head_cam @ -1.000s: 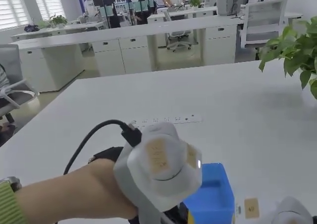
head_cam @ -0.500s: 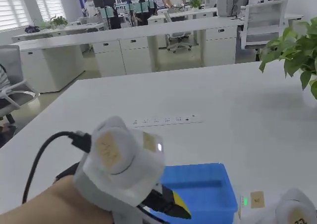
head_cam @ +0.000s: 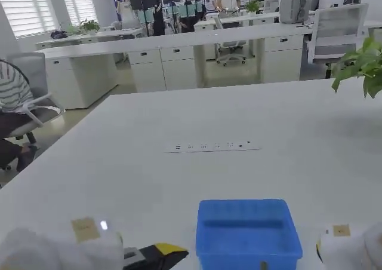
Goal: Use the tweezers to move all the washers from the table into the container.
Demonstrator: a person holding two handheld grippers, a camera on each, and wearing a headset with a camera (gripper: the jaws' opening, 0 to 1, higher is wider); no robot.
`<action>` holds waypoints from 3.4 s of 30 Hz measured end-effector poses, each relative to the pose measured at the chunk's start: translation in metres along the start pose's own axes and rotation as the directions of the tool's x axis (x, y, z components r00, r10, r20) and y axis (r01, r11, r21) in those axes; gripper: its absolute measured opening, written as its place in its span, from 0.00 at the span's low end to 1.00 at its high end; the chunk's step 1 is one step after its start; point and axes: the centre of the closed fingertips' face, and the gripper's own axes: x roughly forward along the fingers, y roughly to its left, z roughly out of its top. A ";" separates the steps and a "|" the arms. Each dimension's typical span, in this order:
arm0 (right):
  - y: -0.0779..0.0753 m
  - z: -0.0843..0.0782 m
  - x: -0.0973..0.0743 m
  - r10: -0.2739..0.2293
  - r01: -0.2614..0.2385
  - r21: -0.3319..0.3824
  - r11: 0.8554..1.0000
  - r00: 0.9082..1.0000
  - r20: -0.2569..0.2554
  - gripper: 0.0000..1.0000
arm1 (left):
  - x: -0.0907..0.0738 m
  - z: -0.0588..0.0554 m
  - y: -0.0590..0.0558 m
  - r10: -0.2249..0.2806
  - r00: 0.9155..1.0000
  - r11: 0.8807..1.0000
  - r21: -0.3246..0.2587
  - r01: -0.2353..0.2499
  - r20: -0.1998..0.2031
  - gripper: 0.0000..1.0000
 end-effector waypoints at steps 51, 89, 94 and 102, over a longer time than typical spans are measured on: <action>-0.117 0.070 -0.024 -0.253 0.249 -0.085 0.965 0.966 -0.046 0.03 | -0.038 0.012 0.040 0.347 0.898 0.937 -0.067 -0.342 0.270 0.94; -0.127 0.052 -0.019 -0.258 0.235 -0.176 0.956 0.959 -0.120 0.02 | -0.040 0.010 0.041 0.354 0.896 0.935 -0.065 -0.350 0.268 0.91; -0.126 0.053 -0.020 -0.268 0.236 -0.210 0.949 0.953 -0.138 0.00 | -0.039 0.010 0.040 0.350 0.898 0.936 -0.061 -0.347 0.266 0.90; -0.084 0.070 -0.030 -0.223 0.195 -0.241 0.951 0.970 -0.094 0.00 | -0.036 0.007 0.038 0.332 0.910 0.943 -0.055 -0.329 0.249 0.85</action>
